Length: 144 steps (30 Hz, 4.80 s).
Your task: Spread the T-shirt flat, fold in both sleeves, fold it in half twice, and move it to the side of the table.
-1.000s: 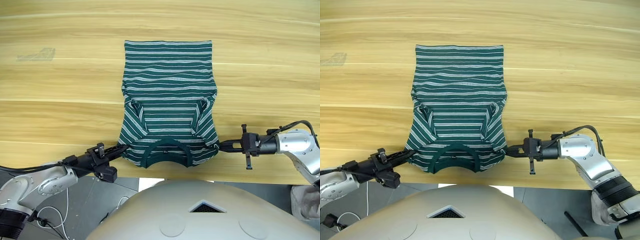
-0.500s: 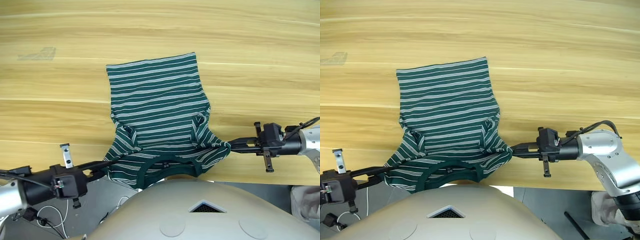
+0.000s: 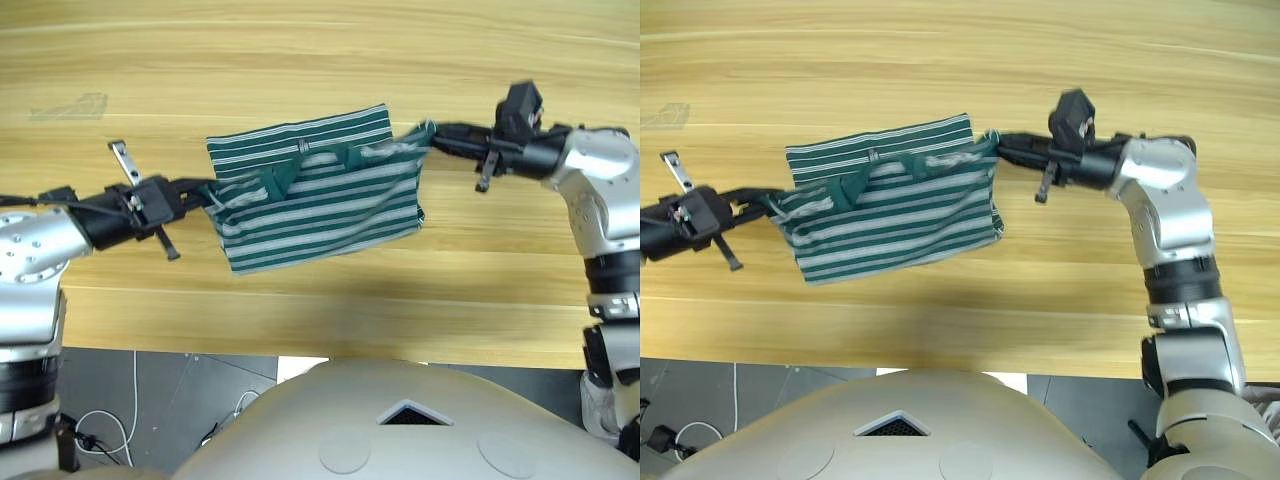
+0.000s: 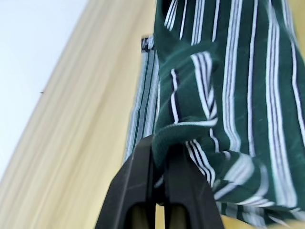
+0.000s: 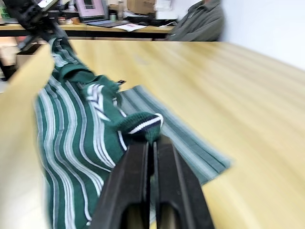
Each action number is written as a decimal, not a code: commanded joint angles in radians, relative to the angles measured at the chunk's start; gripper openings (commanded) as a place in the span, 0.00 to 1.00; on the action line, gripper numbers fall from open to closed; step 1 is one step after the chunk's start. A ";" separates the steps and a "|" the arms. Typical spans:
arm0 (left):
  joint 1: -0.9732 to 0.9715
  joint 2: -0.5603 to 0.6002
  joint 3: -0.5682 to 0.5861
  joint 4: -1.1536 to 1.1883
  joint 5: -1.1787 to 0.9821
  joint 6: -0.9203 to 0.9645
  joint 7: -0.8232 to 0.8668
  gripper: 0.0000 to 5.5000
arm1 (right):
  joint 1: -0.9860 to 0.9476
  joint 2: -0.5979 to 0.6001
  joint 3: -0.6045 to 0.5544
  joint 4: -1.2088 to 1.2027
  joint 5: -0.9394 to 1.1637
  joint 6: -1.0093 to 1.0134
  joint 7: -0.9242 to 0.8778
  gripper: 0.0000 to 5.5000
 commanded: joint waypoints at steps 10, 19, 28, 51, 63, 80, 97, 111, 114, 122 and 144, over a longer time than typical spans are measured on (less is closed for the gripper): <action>-0.274 -0.179 -0.143 0.478 0.126 -0.133 0.096 0.01 | -0.160 0.217 -0.026 0.486 -0.212 -0.225 -0.044 0.00; -0.269 -0.228 -0.069 0.550 0.090 -0.130 0.193 0.24 | -0.295 0.326 -0.122 0.708 -0.292 -0.366 -0.343 0.21; -0.288 -0.369 0.024 0.651 0.085 -0.125 0.510 0.51 | -0.300 0.328 -0.170 0.842 -0.364 -0.497 -0.489 0.21; -0.170 -0.432 0.097 0.172 -0.050 -0.017 0.499 0.57 | -0.527 0.461 0.435 1.105 -1.139 -0.331 -0.785 0.21; -0.126 -0.451 0.068 0.107 0.009 0.012 0.539 0.57 | -0.448 0.056 0.287 1.103 -1.047 -0.367 -0.703 0.21; -0.084 -0.440 0.052 -0.086 0.014 0.121 0.533 0.57 | 0.295 -0.120 0.327 -0.701 -0.362 -0.094 -0.056 0.21; -0.032 -0.487 -0.013 -0.162 0.023 0.152 0.539 0.57 | 0.363 -0.036 0.286 -0.713 -0.373 0.052 -0.156 0.21; -0.006 -0.461 -0.002 -0.172 0.042 0.136 0.509 0.57 | 0.079 -0.154 0.345 0.062 -0.850 -0.542 -0.215 0.21; 0.011 -0.455 -0.002 -0.171 0.046 0.130 0.502 0.57 | 0.067 -0.137 0.367 0.188 -0.883 -0.588 -0.233 0.21; 0.010 -0.460 -0.007 -0.161 0.053 0.121 0.499 0.57 | 0.158 -0.205 0.417 0.074 -0.815 -0.585 -0.065 0.21; 0.035 -0.461 -0.040 -0.136 0.081 0.088 0.497 0.57 | 0.256 -0.204 0.311 -0.223 -0.598 -0.417 -0.009 0.21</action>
